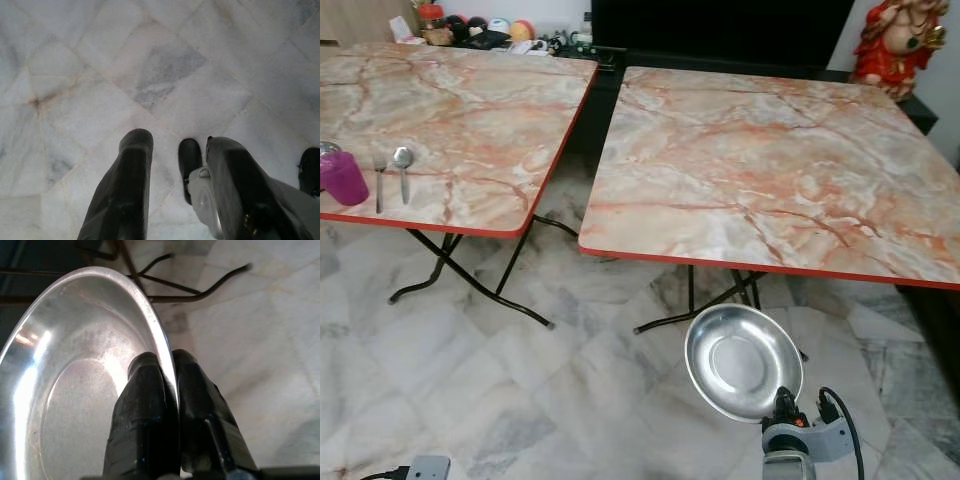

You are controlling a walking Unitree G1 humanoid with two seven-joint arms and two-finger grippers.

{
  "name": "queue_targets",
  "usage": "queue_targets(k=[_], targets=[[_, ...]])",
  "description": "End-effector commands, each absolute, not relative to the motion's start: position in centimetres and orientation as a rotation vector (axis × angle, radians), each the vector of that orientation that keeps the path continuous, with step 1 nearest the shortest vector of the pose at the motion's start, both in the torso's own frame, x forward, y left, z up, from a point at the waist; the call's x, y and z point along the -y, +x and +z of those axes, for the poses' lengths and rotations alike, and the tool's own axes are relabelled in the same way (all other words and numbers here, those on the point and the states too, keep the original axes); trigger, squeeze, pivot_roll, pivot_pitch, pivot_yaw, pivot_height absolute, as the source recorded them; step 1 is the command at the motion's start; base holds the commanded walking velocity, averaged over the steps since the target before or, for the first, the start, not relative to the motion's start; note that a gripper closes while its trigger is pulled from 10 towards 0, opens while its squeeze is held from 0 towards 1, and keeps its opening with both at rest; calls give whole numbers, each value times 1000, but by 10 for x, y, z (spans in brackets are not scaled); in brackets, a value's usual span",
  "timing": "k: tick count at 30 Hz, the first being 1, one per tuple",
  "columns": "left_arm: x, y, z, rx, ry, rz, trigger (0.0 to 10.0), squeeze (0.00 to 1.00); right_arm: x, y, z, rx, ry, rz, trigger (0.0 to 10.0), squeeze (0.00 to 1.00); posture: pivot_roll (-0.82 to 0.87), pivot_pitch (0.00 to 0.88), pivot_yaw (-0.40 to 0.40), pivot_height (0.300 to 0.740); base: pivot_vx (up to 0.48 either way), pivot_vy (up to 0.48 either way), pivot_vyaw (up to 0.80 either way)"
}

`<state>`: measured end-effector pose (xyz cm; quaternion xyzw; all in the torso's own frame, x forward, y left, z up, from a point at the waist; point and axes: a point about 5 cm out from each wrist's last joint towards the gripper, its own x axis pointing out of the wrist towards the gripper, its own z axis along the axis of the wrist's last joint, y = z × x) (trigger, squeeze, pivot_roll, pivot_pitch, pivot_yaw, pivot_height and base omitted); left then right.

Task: Setting the table

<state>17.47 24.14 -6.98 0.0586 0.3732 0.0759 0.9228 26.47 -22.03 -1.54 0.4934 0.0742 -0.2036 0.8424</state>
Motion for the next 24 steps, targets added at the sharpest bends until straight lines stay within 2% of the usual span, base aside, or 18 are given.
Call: queue_targets(k=[1,13,17,21,24], targets=[[-245,166,-73,-792,123,176,10000,0,221,261,-16,-138,1019,-417,10000,0,57,142,-73,740,0,0,0],[-241,164,-75,-788,120,178,10000,0,222,233,15,17,875,-296,10000,0,31,147,-91,740,0,0,0],[-240,165,-75,-788,121,175,10000,0,222,242,53,125,885,-281,10000,0,26,145,-91,740,0,0,0],[-240,165,-75,-788,122,173,10000,0,223,251,70,167,882,-265,10000,0,32,144,-90,740,0,0,0],[-240,165,-75,-788,123,176,10000,0,236,268,107,252,800,-217,10000,0,43,142,-88,740,0,0,0]])
